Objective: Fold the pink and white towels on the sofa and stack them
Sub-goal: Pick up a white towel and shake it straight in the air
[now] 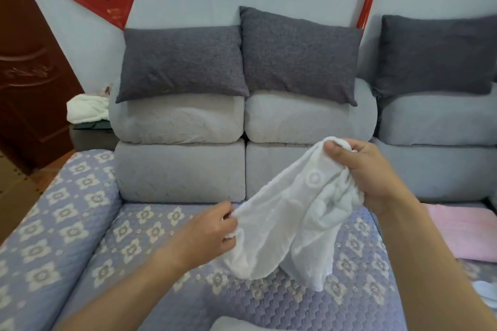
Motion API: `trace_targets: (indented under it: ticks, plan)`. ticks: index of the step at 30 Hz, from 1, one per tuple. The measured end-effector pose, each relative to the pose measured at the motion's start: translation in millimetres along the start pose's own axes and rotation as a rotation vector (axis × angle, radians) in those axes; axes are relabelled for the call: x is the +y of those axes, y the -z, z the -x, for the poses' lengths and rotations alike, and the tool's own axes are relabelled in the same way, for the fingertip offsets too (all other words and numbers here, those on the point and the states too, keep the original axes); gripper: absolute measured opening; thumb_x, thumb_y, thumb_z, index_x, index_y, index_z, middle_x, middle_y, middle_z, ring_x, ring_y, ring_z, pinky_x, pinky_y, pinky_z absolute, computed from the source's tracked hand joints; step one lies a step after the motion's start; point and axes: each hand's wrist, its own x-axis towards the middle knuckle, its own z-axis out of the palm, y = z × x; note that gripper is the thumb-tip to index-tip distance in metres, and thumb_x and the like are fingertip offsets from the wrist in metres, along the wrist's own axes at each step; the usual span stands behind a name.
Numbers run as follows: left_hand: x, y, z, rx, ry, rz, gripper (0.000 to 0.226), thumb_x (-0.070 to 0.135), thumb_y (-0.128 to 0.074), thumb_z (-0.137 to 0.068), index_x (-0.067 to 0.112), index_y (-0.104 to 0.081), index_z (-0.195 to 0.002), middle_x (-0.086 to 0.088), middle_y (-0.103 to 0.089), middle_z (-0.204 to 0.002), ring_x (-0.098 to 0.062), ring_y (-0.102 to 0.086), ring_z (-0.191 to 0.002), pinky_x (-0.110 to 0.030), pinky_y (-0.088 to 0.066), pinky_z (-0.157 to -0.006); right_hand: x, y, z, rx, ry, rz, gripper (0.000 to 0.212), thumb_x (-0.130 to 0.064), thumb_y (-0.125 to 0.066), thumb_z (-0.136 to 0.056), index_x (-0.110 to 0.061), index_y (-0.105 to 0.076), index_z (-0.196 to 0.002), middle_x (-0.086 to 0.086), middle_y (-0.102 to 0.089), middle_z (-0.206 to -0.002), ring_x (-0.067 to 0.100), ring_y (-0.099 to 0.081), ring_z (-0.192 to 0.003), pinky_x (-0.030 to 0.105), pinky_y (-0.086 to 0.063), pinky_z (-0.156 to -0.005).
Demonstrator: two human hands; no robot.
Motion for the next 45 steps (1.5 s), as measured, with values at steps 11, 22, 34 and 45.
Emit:
trace_targets:
  ticks: [11,22,34,45]
  plan:
    - [-30.0,10.0,0.3,0.324,0.84,0.668,0.029,0.022,-0.063,-0.09,0.0,-0.055,-0.072,-0.003,-0.053,-0.068,-0.009,-0.044,-0.059,-0.03,-0.037,-0.061,23.3,39.4,-18.0,0.303,-0.125,0.312,0.028,-0.028,-0.066,-0.093,-0.001,-0.07,-0.088,0.011,-0.071,-0.071,0.023,-0.065,-0.059,0.03,-0.053,-0.058]
    - [52.6,74.5,-63.3,-0.319,0.361,0.978,0.018,0.034,-0.064,-0.089,0.017,-0.071,-0.091,-0.008,-0.067,-0.089,-0.015,-0.06,-0.079,-0.035,-0.048,-0.072,34.7,-46.6,18.4,-0.777,0.011,0.76,0.018,-0.036,-0.071,-0.089,-0.038,-0.071,-0.107,-0.021,-0.07,-0.092,-0.003,-0.062,-0.081,0.025,-0.052,-0.077]
    - [40.6,44.5,-5.7,-0.11,0.587,0.755,0.008,0.023,-0.066,-0.095,0.024,-0.07,-0.088,0.006,-0.067,-0.094,-0.011,-0.065,-0.086,-0.033,-0.051,-0.077,48.8,-1.7,15.7,-0.496,-0.102,0.44,0.026,-0.017,-0.066,-0.093,-0.017,-0.063,-0.067,-0.001,-0.058,-0.067,0.013,-0.056,-0.062,0.028,-0.045,-0.061]
    - [61.2,51.4,-23.7,-0.089,0.683,1.24,0.036,0.046,-0.074,-0.079,0.012,-0.071,-0.092,-0.019,-0.066,-0.089,-0.024,-0.059,-0.08,-0.042,-0.045,-0.074,46.8,-36.0,24.3,-0.676,0.035,0.777,0.036,-0.037,-0.076,-0.084,-0.048,-0.069,-0.117,-0.027,-0.07,-0.109,-0.005,-0.066,-0.095,0.02,-0.054,-0.084]
